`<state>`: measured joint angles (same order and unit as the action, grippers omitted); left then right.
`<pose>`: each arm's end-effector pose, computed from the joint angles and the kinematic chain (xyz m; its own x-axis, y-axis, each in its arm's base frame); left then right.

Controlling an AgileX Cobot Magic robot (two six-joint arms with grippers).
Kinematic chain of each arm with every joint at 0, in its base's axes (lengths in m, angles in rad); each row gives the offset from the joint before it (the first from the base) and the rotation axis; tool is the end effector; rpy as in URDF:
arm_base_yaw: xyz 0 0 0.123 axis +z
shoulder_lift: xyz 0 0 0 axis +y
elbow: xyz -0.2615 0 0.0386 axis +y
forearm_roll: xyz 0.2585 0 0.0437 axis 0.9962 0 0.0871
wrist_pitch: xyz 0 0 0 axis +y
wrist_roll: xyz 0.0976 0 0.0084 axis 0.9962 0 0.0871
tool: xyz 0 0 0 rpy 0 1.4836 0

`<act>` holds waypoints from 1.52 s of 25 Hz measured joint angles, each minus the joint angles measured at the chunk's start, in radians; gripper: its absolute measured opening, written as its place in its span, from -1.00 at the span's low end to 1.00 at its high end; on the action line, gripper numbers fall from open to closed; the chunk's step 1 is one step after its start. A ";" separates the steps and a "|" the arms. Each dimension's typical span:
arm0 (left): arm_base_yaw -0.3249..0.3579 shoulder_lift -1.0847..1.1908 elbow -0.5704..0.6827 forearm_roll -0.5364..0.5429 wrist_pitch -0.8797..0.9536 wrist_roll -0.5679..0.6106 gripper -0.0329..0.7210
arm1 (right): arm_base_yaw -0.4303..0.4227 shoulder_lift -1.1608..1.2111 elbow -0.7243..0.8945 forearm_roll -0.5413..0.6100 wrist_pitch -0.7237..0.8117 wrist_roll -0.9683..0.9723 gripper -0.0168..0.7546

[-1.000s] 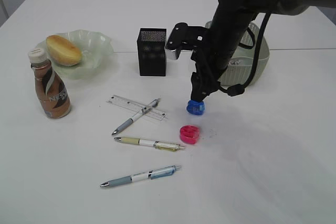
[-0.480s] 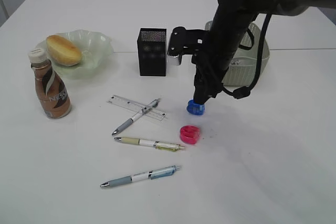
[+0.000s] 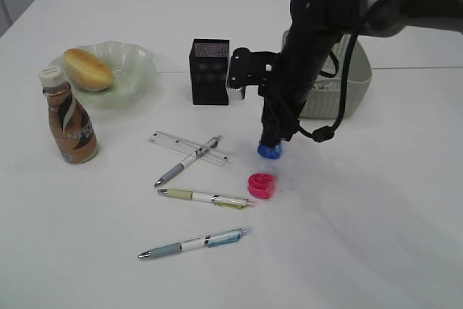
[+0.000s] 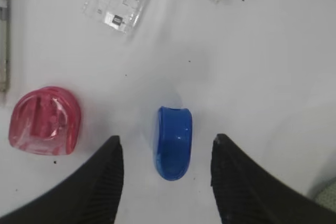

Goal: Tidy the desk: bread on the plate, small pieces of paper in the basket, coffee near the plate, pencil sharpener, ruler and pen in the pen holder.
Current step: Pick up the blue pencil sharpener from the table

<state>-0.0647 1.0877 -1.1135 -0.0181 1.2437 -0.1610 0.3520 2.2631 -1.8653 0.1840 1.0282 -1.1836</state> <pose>0.2111 -0.0154 0.3342 -0.9022 -0.1079 -0.4176 -0.0790 0.9932 -0.0860 0.4403 0.1781 0.1458 -0.0910 -0.9652 -0.2450 -0.9819 0.1280 -0.1394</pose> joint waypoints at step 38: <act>0.000 0.000 0.000 0.004 0.000 0.000 -0.02 | 0.000 0.110 -0.049 -0.073 -0.053 -0.021 0.08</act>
<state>-0.0647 1.0877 -1.1135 -0.0137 1.2437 -0.1610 0.3524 2.3733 -1.9141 0.1107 0.9753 -1.2043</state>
